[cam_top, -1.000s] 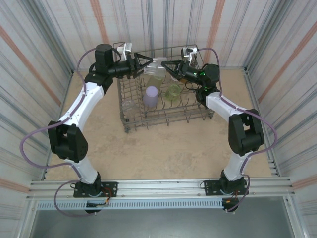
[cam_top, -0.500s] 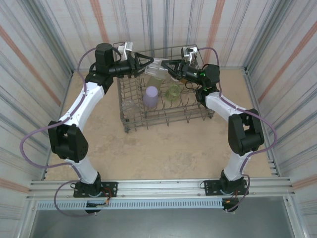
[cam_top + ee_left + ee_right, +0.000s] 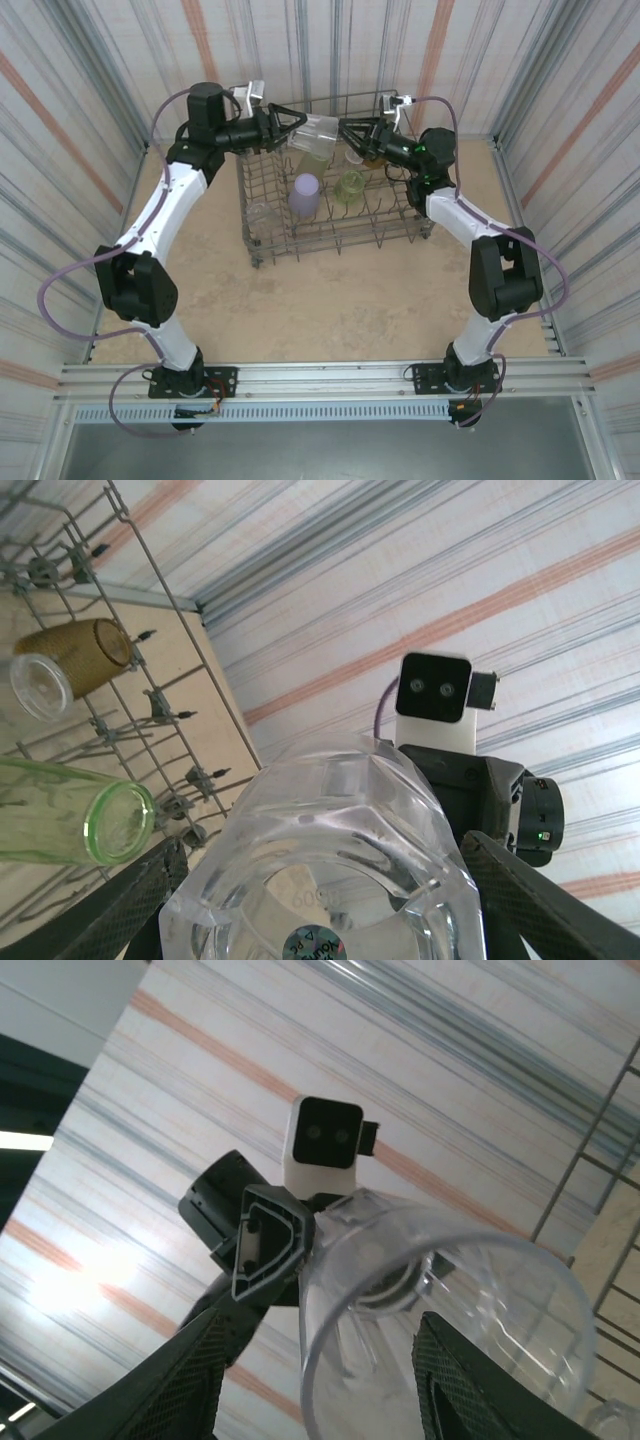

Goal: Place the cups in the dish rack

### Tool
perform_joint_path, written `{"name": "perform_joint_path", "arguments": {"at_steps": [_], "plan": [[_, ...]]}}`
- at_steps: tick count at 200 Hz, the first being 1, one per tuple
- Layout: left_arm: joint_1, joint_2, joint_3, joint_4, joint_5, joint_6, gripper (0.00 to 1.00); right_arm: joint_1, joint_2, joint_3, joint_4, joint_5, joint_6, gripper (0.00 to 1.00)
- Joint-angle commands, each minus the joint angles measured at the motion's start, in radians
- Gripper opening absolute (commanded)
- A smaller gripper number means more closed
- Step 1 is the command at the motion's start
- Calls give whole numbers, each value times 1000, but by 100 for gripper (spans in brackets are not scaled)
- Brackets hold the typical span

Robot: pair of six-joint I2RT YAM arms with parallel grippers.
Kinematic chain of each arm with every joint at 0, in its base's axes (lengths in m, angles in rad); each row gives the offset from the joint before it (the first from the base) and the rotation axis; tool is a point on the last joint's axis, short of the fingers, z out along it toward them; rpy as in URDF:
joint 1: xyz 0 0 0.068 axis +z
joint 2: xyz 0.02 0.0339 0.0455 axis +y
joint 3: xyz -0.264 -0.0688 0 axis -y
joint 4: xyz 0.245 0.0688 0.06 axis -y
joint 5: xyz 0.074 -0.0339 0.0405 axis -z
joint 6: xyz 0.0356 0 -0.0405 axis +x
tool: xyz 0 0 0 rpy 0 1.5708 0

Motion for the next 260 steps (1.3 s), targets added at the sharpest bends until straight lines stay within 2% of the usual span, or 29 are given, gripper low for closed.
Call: {"name": "perform_joint_path", "arguments": {"at_steps": [1, 17, 34, 47, 62, 72, 82, 107, 164, 206, 260], "plan": [[23, -18, 69, -73, -24, 87, 30, -14, -68, -27, -92, 4, -93, 54], [30, -19, 94, -131, -53, 134, 29, -23, -98, -39, -168, -2, -143, 61], [35, -21, 118, -188, -79, 188, 29, -31, -127, -46, -252, -16, -203, 63], [41, -23, 128, -224, -101, 224, 29, -37, -153, -60, -309, -14, -259, 71], [49, -25, 133, -258, -125, 260, 29, -46, -187, -79, -368, -7, -307, 73], [54, -26, 134, -284, -146, 288, 29, -53, -209, -89, -417, -2, -338, 80], [57, -26, 140, -312, -165, 316, 29, -60, -232, -95, -480, 7, -374, 100], [63, -16, 163, -393, -216, 395, 29, -74, -287, -117, -630, 26, -478, 99], [50, 28, 236, -544, -369, 557, 28, -120, -404, -203, -784, 71, -590, 99], [21, 121, 376, -705, -515, 686, 26, -153, -476, -283, -817, 88, -612, 99], [-57, 243, 560, -880, -766, 853, 26, -191, -527, -348, -841, 90, -635, 99]]}}
